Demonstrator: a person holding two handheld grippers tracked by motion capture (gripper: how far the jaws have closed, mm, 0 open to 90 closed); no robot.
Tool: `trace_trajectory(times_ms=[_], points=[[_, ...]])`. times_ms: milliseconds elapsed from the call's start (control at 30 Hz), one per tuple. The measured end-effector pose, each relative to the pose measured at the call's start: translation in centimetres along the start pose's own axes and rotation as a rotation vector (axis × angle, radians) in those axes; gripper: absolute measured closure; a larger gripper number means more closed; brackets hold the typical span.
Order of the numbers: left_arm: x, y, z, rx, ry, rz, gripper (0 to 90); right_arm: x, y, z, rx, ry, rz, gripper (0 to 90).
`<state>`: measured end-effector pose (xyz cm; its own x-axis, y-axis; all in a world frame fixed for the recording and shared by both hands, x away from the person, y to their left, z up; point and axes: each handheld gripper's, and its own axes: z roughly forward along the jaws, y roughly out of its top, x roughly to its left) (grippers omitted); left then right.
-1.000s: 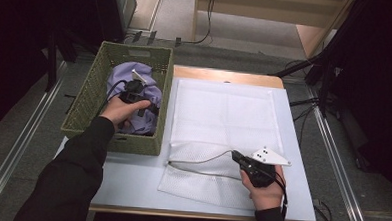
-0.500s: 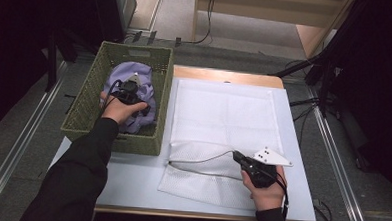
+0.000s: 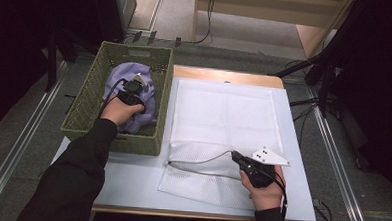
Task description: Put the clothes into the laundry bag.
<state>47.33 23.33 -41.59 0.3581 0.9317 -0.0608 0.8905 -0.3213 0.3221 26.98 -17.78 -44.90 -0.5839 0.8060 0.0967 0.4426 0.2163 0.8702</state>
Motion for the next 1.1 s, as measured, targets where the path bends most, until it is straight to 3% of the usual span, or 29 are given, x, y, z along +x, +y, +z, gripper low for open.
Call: trace_trajectory(times_ms=[67,100,333,500,633,767,900,1100], points=[[0.3,0.0,-0.5,-0.035,-0.075,-0.018,82.9,-0.1,0.0,0.0,0.002,0.000,0.002,90.0],[0.3,0.0,-0.8,-0.055,-0.087,-0.011,83.3,-0.1,0.0,0.0,0.002,0.000,0.003,90.0],[0.4,-0.3,-3.0,-0.189,-0.112,0.023,84.5,-0.2,0.0,-0.1,-0.006,-0.006,0.003,90.0],[0.5,-1.3,-5.8,-0.373,-0.133,0.051,84.7,-0.2,0.1,-0.2,-0.011,-0.009,0.004,90.0],[-0.1,-2.6,-7.7,-0.523,-0.138,0.095,84.7,-0.1,0.1,-0.2,-0.011,-0.009,0.003,90.0],[-0.7,-3.9,-8.9,-0.648,-0.144,0.139,84.6,0.0,0.1,-0.1,-0.011,-0.010,-0.002,90.0],[-1.3,-4.9,-10.2,-0.758,-0.168,0.144,84.6,0.0,0.1,-0.1,-0.011,-0.011,-0.003,90.0],[-2.3,-6.0,-11.7,-0.863,-0.206,0.155,84.6,-0.1,0.1,-0.1,-0.011,-0.010,0.003,90.0]])
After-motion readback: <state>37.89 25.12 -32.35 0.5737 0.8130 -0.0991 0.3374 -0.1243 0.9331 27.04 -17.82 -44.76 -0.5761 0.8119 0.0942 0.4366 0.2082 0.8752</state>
